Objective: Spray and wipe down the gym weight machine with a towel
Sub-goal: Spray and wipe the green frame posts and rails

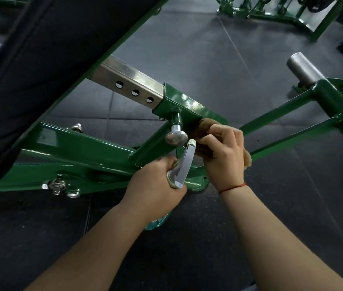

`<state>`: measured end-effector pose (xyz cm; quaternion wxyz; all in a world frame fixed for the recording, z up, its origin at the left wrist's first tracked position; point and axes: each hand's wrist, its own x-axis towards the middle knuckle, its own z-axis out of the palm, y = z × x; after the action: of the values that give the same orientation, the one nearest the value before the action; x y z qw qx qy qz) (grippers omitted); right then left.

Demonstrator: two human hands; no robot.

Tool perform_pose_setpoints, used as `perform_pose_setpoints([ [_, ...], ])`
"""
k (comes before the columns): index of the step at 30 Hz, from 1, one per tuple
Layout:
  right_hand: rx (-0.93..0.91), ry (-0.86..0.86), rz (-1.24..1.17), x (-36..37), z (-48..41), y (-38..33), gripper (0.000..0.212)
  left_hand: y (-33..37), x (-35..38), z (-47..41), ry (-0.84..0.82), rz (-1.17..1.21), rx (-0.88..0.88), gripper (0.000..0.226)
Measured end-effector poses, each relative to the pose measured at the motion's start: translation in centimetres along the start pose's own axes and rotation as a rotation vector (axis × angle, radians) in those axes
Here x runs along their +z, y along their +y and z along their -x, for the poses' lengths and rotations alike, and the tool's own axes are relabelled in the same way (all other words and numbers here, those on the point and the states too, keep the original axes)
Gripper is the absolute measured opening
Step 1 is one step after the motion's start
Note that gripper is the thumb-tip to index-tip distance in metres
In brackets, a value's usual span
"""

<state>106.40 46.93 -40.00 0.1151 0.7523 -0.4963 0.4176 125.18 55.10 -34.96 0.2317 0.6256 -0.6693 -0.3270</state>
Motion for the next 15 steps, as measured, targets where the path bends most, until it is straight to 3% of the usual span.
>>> perform_pose_setpoints([
  [6, 0.242, -0.133, 0.007, -1.3, 0.8, 1.2, 0.038, 0.4, 0.4, -0.4, -0.011, -0.005, -0.009, 0.024],
  [10, 0.416, -0.259, -0.104, -3.3, -0.5, 1.9, 0.033, 0.4, 0.8, -0.6, -0.046, -0.01, -0.06, 0.023],
  [15, 0.693, -0.588, -0.366, -6.4, -3.3, 1.6, 0.037, -0.3, 1.0, -0.4, -0.139, -0.067, -0.088, 0.012],
])
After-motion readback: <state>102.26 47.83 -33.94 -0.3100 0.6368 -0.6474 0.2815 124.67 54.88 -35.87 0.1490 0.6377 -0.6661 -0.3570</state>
